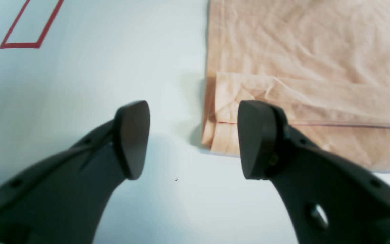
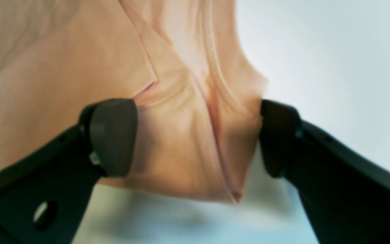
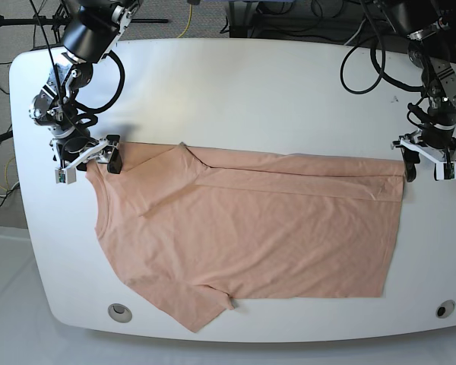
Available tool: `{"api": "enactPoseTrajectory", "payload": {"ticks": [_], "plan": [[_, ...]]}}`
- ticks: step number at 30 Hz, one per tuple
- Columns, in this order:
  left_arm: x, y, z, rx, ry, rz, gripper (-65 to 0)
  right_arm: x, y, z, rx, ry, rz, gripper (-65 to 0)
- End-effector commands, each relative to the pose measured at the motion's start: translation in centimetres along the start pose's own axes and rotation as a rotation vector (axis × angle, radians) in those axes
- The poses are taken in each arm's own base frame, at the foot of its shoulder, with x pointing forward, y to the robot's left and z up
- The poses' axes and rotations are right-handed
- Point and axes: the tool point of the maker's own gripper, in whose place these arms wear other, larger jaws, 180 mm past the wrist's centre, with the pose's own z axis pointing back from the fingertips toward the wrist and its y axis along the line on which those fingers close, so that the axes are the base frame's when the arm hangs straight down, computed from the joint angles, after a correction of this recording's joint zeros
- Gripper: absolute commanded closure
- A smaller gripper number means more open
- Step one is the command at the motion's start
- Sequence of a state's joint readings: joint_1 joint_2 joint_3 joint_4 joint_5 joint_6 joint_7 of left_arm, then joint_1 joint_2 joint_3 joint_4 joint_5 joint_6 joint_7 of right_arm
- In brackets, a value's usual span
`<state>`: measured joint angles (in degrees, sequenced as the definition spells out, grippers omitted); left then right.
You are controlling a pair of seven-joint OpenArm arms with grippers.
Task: Fold the T-shirt properly
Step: 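Hold the shirt hem corners with both grippers, adjusting grip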
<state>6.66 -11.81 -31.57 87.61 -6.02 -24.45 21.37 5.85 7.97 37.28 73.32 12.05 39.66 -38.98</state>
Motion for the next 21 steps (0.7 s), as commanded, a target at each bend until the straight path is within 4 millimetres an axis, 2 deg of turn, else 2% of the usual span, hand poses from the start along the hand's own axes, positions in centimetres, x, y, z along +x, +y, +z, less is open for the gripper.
{"api": "enactPoseTrajectory", "payload": {"ticks": [1,7,9,11,21], "plan": [[2.3,0.5,0.2,0.007,-0.07,-0.014,-37.8,-0.1,0.3,-0.1,0.007,0.016,0.008,-45.3],[2.7,0.5,0.1,0.01,-0.082,-0.01,-38.0,-0.1,0.3,-0.1,0.008,0.02,0.006,-19.4],[2.6,0.4,0.0,0.009,-0.076,-0.008,-37.9,-0.3,0.5,-0.2,0.015,0.025,0.001,-3.7],[2.6,0.4,-0.2,0.009,-0.073,-0.003,-37.9,-0.2,0.5,-0.2,0.016,0.023,0.002,-1.4],[1.0,0.4,-1.5,-0.004,-0.024,0.041,-37.8,-0.6,0.6,-0.2,0.02,0.027,-0.003,0.0]]}}
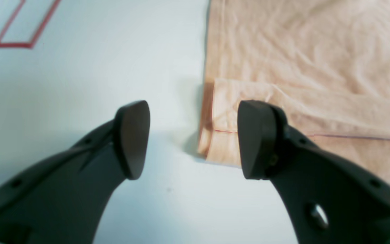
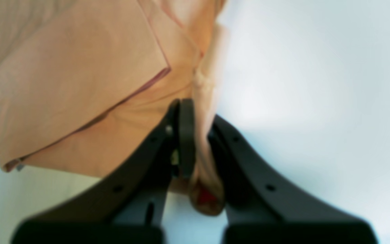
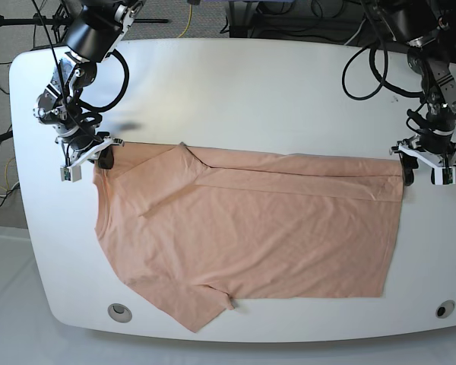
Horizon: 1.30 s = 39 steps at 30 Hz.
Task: Fold the T-shirt properly
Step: 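Hold the shirt hem corners with both grippers, adjusting grip, then close the left gripper on the hem corner nearest it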
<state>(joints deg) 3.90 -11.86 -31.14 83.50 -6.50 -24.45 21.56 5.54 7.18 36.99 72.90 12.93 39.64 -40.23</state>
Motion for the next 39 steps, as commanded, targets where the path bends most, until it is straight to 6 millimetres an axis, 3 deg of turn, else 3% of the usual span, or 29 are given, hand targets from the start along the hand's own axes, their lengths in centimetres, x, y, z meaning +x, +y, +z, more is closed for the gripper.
{"api": "enactPoseTrajectory", "payload": {"ticks": [1,18,20,39], "plan": [[1.2,0.6,-0.3,0.005,-0.036,0.004,-37.8,0.3,-0.2,0.1,0.0,0.003,0.017,0.0],[-2.4,1.5,-1.5,0.002,0.054,0.052,-38.6,-1.1,-0.2,0.4,0.0,0.029,0.009,-0.1],[-3.0,0.7,-1.8,-0.022,0.068,0.053,-38.7,-1.0,-0.3,0.3,-0.001,0.033,0.009,0.0],[-4.9,-0.1,-2.8,-0.055,0.114,0.074,-37.7,-1.7,-0.3,0.4,-0.009,0.059,0.019,0.0]]}}
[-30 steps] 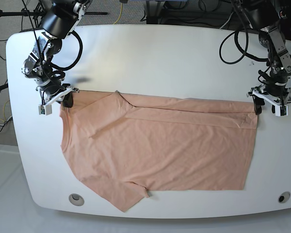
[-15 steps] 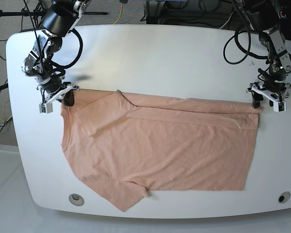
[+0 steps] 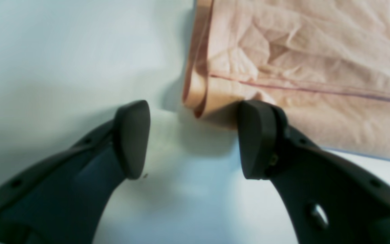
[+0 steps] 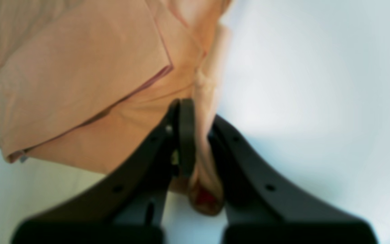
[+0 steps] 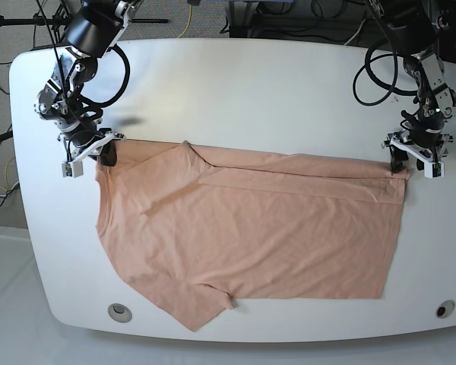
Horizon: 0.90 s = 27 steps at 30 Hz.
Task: Fold the T-shirt properly
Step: 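Close the left gripper on the hem corner nearest it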
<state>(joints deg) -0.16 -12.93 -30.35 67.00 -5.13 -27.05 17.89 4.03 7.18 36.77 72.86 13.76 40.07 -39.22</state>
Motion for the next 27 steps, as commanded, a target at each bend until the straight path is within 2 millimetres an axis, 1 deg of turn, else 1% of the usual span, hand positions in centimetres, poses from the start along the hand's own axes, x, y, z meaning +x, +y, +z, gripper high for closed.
{"api": "enactPoseTrajectory", "payload": {"ticks": [1,11,13,17,21,23,27], "plan": [[0.9,0.2,0.1,-0.001,-0.015,-0.006,-37.6,-0.8,-0.4,0.1,-0.017,0.059,0.022,0.0],[1.0,0.1,-0.1,-0.005,-0.009,0.0,-35.1,-1.0,-0.4,0.1,-0.018,0.066,0.024,0.0],[0.9,-0.3,-0.3,-0.011,-0.011,0.008,-36.0,-1.2,-0.3,0.1,-0.017,0.074,0.027,0.0],[0.8,-0.4,-0.4,-0.011,-0.002,0.012,-36.7,-1.2,-0.4,0.1,-0.018,0.077,0.027,0.0],[0.4,-0.6,-0.5,-0.018,0.01,0.017,-35.9,-1.2,-0.3,0.1,-0.016,0.076,0.027,0.0],[-0.1,-0.8,-0.9,-0.025,0.031,0.027,-32.0,-1.0,-0.3,0.1,-0.015,0.069,0.027,0.0],[-0.5,-0.9,-1.0,-0.03,0.044,0.036,-24.9,-0.9,-0.3,0.1,-0.013,0.068,0.025,0.0]]}}
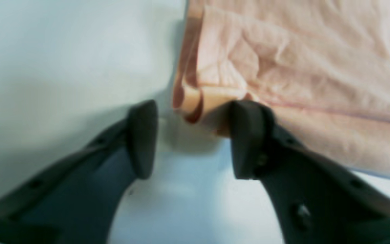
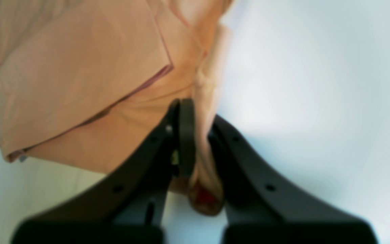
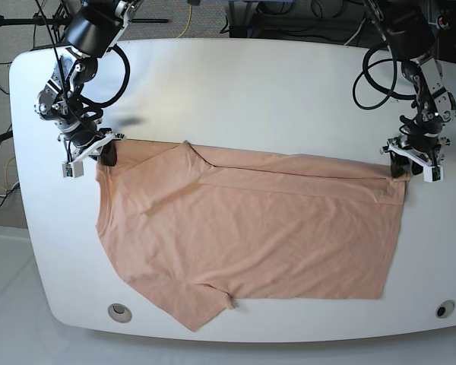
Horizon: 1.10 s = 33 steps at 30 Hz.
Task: Fold the T-shirt properly
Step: 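Close the left gripper on the hem corner nearest it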
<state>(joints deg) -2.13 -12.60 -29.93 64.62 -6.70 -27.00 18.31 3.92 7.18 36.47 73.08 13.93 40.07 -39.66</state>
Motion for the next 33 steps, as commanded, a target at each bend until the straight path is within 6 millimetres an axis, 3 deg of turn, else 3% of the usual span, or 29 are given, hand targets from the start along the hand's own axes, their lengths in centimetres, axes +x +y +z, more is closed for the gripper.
{"api": "enactPoseTrajectory", "payload": {"ticks": [1,4,6,10,33], "plan": [[-0.78,-0.07,-0.08,-0.007,0.048,-0.007,-22.6,-0.84,-0.42,0.14,-0.017,0.061,0.022,0.0],[-0.9,-0.07,-0.11,-0.006,0.05,-0.003,-15.8,-0.88,-0.44,0.14,-0.018,0.063,0.023,0.0],[-0.86,-0.1,-0.19,-0.005,0.041,-0.01,-5.8,-0.7,-0.39,0.17,-0.017,0.06,0.026,0.0],[-0.54,-0.17,-0.21,-0.008,0.02,-0.012,-0.1,-0.66,-0.5,0.24,-0.02,0.061,0.027,0.0],[-0.35,0.44,0.68,0.007,0.026,-0.065,0.0,-1.02,-0.7,0.57,-0.027,0.055,0.034,0.0]]}}
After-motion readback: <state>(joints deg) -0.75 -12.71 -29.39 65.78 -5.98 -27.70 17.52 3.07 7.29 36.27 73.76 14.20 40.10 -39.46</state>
